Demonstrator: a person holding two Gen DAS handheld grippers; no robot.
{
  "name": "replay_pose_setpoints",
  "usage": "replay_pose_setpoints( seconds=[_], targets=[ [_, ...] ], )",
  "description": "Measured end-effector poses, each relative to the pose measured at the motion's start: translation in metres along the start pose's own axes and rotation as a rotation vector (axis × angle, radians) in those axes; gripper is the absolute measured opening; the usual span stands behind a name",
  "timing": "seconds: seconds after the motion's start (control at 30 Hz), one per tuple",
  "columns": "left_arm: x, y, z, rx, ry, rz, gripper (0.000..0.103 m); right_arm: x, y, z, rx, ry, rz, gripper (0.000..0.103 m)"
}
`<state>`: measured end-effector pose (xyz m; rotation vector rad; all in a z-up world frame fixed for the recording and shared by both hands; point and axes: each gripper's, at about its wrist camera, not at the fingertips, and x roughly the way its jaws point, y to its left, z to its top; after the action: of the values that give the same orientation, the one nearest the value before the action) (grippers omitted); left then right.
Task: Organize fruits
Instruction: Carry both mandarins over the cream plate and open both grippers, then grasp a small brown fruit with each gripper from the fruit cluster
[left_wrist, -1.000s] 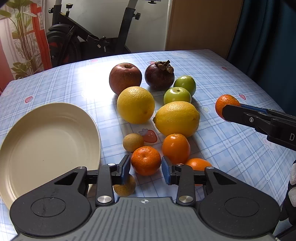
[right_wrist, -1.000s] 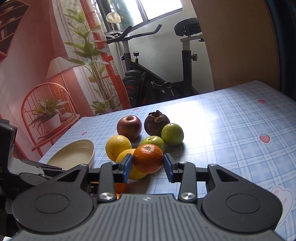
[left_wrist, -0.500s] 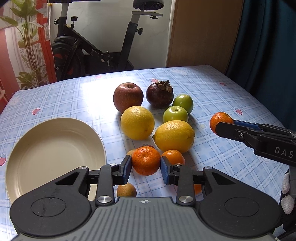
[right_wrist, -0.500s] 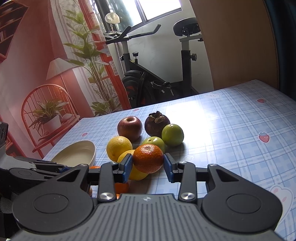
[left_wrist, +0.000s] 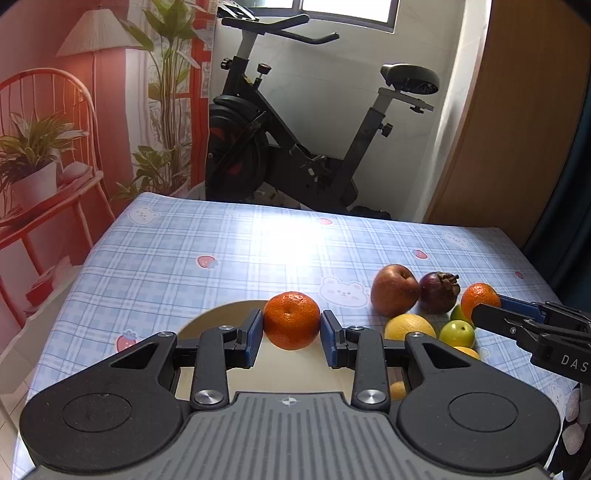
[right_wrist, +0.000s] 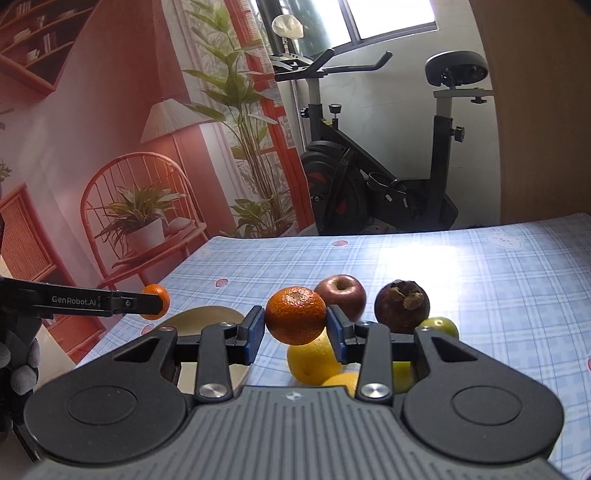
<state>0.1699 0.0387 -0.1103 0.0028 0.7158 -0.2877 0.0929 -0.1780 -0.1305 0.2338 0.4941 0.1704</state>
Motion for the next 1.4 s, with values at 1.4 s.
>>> replay_pose_setpoints(
  seconds=[1.4],
  targets=[
    [0.055,0.064,-0.019,-0.118,0.082,0.001,0.044,0.125,0.056,-0.002,-0.233,0.248,0.148,0.042]
  ],
)
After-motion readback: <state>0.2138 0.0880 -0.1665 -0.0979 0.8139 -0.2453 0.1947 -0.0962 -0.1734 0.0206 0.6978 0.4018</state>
